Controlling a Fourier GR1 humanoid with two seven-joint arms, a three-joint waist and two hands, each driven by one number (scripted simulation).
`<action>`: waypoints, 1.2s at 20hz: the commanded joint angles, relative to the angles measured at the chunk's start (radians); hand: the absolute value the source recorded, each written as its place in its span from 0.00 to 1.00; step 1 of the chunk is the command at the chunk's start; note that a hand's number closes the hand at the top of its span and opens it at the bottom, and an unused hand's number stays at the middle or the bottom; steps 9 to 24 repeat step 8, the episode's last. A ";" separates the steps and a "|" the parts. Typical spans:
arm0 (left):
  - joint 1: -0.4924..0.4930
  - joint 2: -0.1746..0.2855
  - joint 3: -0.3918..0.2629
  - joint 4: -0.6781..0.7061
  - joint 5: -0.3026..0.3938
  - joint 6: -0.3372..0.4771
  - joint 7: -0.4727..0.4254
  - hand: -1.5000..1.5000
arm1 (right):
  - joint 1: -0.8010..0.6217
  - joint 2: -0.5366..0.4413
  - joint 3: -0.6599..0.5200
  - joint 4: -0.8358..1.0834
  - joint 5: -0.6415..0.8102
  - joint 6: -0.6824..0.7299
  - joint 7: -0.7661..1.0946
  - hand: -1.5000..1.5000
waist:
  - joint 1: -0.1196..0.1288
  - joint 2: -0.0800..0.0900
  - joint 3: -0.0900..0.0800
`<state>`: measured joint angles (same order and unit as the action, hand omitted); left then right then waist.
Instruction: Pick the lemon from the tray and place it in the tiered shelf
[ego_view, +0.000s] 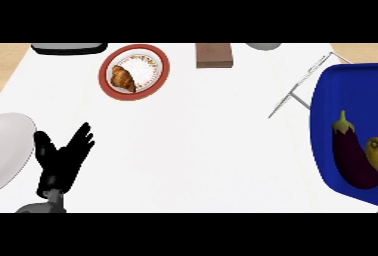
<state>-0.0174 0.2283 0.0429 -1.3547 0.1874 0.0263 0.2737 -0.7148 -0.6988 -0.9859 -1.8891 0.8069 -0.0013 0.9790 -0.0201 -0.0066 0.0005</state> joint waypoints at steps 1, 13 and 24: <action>-0.009 0.020 0.020 -0.021 0.017 -0.016 0.028 0.50 | 0.064 -0.036 -0.152 -0.120 -0.099 0.076 0.071 0.00 | -0.003 -0.002 0.000; -0.005 -0.013 0.015 0.023 -0.019 0.011 -0.014 0.50 | 0.216 -0.042 -0.420 -0.243 -0.384 0.284 0.067 0.00 | -0.013 -0.002 0.000; -0.005 -0.013 0.015 0.023 -0.019 0.011 -0.014 0.50 | 0.216 -0.042 -0.420 -0.243 -0.384 0.284 0.067 0.00 | -0.013 -0.002 0.000</action>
